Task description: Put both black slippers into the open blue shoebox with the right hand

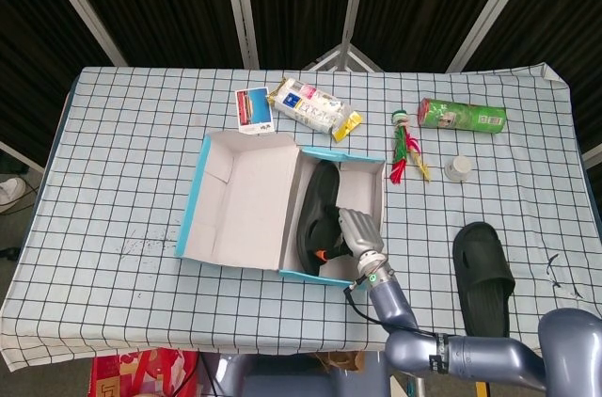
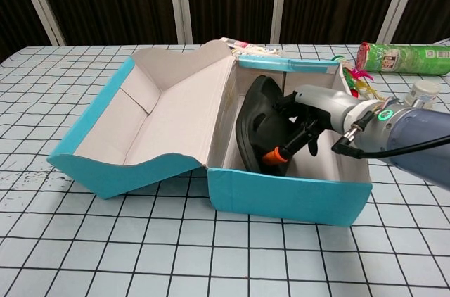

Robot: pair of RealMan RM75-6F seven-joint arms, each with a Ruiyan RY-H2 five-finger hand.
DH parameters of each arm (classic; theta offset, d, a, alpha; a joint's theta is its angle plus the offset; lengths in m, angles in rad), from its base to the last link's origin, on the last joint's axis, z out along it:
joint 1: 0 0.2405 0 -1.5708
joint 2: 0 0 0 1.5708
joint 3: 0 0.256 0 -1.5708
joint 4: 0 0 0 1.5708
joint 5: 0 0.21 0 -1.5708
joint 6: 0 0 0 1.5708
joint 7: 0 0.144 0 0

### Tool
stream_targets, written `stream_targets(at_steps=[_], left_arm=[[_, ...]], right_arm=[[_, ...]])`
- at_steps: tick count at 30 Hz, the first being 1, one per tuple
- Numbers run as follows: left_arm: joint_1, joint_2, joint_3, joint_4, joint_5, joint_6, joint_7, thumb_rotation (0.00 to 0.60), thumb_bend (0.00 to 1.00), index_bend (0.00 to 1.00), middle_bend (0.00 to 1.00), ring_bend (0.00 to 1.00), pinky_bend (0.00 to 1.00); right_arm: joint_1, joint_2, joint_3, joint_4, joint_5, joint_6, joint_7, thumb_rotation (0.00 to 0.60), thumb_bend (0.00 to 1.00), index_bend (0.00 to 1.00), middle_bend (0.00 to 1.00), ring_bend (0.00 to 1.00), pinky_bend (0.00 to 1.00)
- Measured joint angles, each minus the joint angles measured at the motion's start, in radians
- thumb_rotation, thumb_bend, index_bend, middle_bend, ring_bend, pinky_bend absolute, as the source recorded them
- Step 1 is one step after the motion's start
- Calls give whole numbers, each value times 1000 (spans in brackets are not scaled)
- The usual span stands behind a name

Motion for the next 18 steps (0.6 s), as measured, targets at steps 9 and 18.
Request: stream_targets(at_steps=[9,18], left_arm=[[0,-1,1,-1,1,0,2,600,373,103,63,32,131],[1,0,1,-2,1,1,1,600,373,104,63,32,131]], right_arm=[[16,39,1,-34,45,-27,-35,600,234,305,216,589,642],[25,57,3,-62,53,-29,-41,600,234,305,119,173,310]])
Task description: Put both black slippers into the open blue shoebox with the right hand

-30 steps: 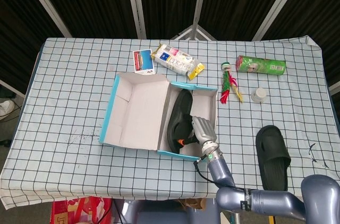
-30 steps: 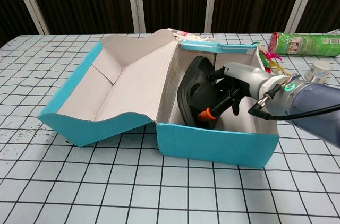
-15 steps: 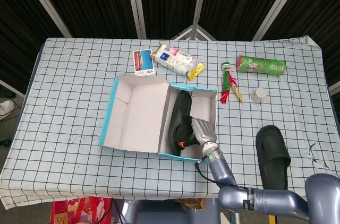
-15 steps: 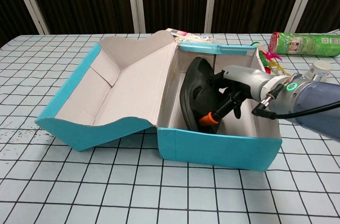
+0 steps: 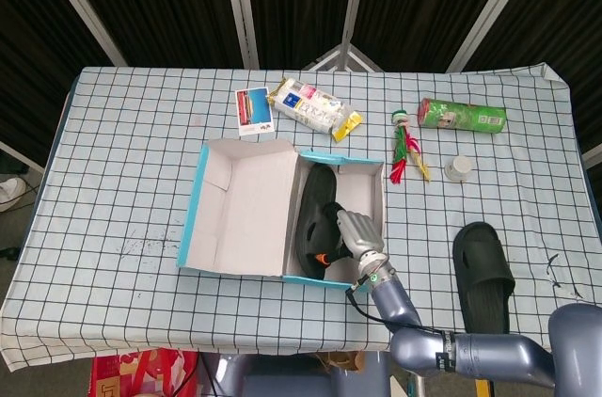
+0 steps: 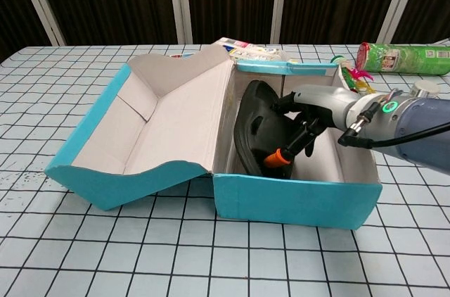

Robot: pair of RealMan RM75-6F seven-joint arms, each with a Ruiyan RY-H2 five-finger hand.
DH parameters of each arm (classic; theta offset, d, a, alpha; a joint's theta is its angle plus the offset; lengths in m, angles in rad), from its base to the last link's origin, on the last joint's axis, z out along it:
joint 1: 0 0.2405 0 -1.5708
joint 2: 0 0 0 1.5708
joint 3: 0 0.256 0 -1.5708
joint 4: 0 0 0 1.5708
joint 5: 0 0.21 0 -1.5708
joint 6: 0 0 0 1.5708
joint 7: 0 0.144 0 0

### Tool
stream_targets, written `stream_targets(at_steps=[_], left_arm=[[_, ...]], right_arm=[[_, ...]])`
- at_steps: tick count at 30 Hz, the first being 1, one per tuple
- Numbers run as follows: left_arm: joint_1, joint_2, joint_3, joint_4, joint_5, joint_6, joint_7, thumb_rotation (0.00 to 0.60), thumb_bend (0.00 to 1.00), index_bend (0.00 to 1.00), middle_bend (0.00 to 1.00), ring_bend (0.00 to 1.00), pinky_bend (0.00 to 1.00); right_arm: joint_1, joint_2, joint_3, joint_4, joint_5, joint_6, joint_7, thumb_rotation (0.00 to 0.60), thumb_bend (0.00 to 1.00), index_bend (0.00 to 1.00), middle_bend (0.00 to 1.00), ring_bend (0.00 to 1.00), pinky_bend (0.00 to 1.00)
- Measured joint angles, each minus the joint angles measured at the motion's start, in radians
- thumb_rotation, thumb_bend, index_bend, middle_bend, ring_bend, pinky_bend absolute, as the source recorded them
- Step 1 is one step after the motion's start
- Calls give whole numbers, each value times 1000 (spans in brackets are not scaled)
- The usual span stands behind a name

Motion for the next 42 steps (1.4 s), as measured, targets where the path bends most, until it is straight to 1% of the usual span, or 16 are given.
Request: stream_targets(at_steps=[5,10,13,17,20,28,33,37,42], left_arm=[[0,0,0,0,1,0,-1,600,373,104,63,32,131],[0,0,0,0,1,-1,-1,600,373,105,63,32,131],[0,0,1,0,1,-1,-1,600,373,107,63,32,131],[0,0,1,-1,1,-1,-1,600,373,110,63,32,131],[0,1,1,-1,0,-2,-1,600,373,112,63,32,131],[0,1,0,-1,0,-1,-1,600,373,112,63,32,131],[-1,1,0,0,-1,-3,0,600,373,113,63,32,131],[-2,0,-1,0,-4,-5,1,600,373,113,63,32,131],[0,1,-2,-1,-5,-2,1,600,373,113,63,32,131]], right_arm=[[4,10,0,-13,4,-12,5,600,234,299,82,97,145],[5,20,0,-20,-6,-38,30,600,233,261,44,45,73],[3,23,2,-21,-20,-42,49,600,234,214,34,39,70],[1,21,6,-20,-34,-32,67,600,233,124,27,38,70],[0,25,6,-24,-41,-25,71,600,233,81,21,35,70],[6,46,3,-38,-30,-21,64,600,223,37,5,31,70],[20,79,1,-60,-14,-7,22,600,201,13,0,22,65],[30,128,13,-106,2,12,-6,600,200,8,0,22,64],[42,223,33,-199,41,34,-44,600,200,8,0,21,64]])
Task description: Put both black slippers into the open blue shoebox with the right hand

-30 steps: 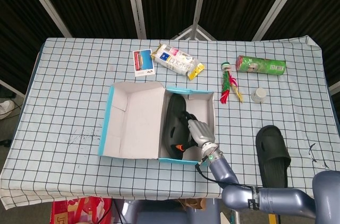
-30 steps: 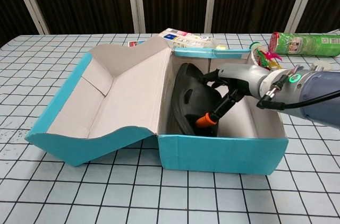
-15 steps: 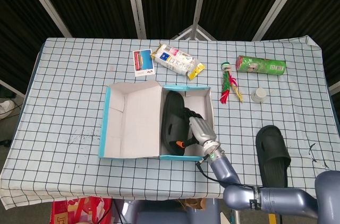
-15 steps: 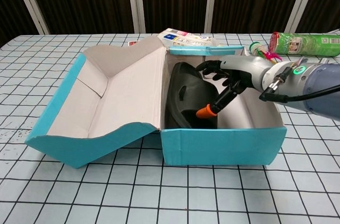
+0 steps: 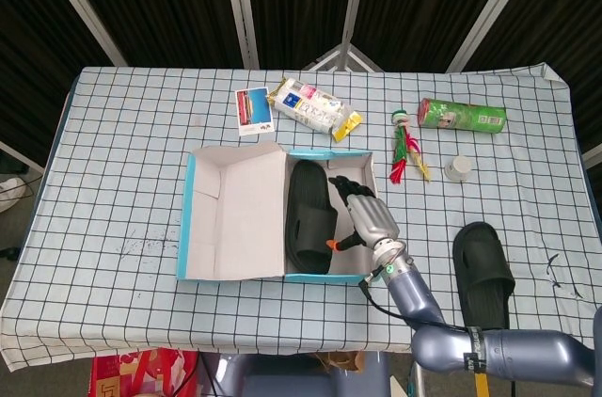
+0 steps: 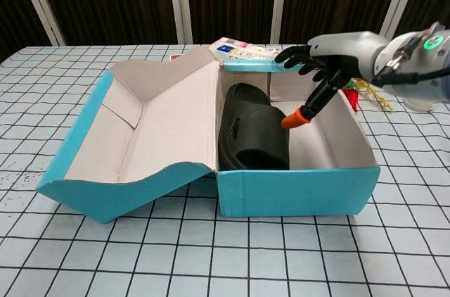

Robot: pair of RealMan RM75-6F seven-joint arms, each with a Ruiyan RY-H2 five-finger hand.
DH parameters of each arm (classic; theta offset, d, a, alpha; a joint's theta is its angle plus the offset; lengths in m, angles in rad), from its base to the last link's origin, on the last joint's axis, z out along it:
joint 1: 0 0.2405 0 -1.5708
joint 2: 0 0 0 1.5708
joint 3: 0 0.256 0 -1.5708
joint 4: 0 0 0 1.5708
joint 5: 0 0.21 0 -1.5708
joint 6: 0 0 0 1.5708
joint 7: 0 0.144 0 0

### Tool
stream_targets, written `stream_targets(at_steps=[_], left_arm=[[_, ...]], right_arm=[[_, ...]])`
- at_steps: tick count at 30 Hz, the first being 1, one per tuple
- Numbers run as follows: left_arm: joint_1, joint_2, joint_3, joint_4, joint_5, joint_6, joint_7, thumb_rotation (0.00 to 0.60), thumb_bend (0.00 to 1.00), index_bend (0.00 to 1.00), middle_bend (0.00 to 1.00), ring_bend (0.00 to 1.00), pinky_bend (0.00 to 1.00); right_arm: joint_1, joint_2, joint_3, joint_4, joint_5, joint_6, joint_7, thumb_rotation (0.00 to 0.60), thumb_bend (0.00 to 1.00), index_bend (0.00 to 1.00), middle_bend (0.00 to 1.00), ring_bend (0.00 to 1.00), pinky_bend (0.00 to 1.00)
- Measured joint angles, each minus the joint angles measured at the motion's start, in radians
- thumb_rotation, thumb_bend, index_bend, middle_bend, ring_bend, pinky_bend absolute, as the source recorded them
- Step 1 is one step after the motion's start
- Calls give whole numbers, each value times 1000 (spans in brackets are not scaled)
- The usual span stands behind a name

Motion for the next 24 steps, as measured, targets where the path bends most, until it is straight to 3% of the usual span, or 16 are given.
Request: stream_targets(at_steps=[6,11,15,18,24], left_arm=[[4,2,-1,-2,-2,6,-4,600,373,113,63,32,131],[8,3,1,-9,3,13,-2,600,373,113,63,32,131],[10,2,1,-14,10,23,4,600,373,114,63,32,131],[14,2,-1,-17,6,31,5,600,373,114,63,32,131],[17,2,-6,-16,-4,34,10,600,373,114,63,32,131]], right_arm=[[-17,149,25,-126,19,43,-12,600,200,8,0,22,64],[-66,305,16,-208,23,69,-13,600,199,8,0,22,64],[-123,459,-38,-242,28,59,-29,600,200,8,0,22,64],[-176,537,-111,-221,22,16,-27,600,200,8,0,22,64],[-245,582,-189,-107,-33,-110,25,600,200,8,0,22,64]])
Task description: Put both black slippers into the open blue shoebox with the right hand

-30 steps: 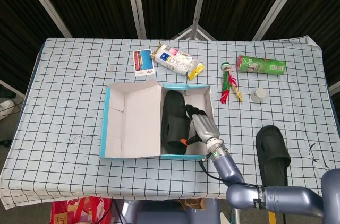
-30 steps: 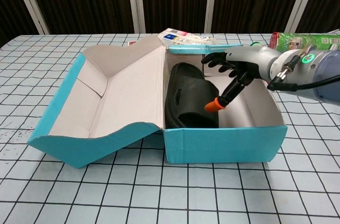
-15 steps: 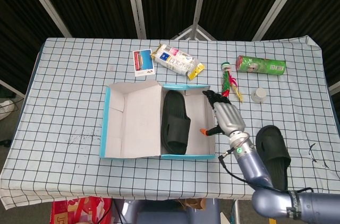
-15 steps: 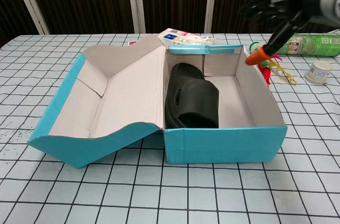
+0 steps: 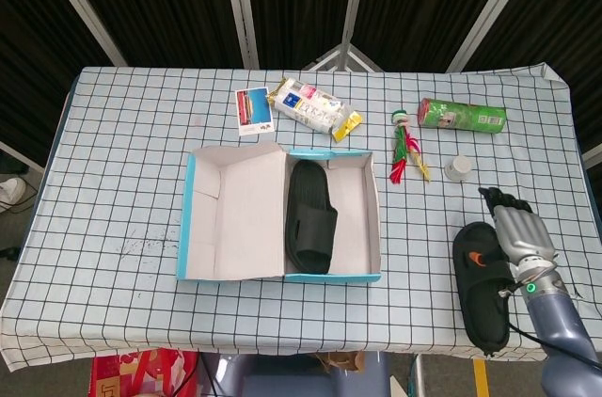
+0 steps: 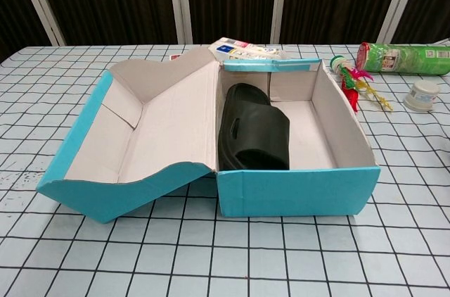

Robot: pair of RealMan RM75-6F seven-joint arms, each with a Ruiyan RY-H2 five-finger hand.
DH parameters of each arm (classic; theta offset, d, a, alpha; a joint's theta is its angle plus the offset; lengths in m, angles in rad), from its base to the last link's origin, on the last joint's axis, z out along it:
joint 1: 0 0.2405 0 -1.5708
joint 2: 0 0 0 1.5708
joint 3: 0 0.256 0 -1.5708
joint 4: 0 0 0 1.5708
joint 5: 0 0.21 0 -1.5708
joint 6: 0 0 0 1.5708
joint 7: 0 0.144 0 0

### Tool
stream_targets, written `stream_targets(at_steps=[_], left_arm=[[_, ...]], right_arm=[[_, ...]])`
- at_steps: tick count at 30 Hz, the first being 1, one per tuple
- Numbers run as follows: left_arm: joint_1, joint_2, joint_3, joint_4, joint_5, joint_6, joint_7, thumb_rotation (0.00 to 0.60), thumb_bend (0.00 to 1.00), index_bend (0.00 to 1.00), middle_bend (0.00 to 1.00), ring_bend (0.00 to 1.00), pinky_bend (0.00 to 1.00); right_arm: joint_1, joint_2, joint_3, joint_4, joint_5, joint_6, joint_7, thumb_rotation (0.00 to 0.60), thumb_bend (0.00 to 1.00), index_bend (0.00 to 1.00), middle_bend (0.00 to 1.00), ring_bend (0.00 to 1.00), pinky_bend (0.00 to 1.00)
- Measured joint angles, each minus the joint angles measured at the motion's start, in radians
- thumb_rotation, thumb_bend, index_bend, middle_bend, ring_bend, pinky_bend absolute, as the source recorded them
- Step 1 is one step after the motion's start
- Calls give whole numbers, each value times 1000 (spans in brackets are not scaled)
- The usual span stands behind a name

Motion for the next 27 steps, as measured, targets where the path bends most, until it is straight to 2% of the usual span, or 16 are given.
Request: stream_targets(at_steps=[6,14,17,23,27], left_arm=[[-5,-7,0,0,-3,-3,30,600,373,114,63,32,131],[-25,-34,-12,14,-40,-21,106,600,373,114,64,32,131],[-34,-48,-17,24,-51,-28,136,600,373,114,63,32,131],[-50,-71,-25,35,-82,-41,191,600,373,114,63,32,131],[-57,-78,-32,43,-102,-53,204,600,373,114,63,32,131]], right_arm=[[-26,-6,-55,128,-47,-100,36,600,200,8,0,21,64],[-9,-36,-101,278,-61,-243,58,600,200,8,0,22,64],[8,-37,-119,309,-56,-302,57,600,200,8,0,22,64],[83,-33,-192,370,-19,-433,37,600,200,8,0,21,64],[123,-29,-224,376,5,-472,36,600,200,8,0,17,64]])
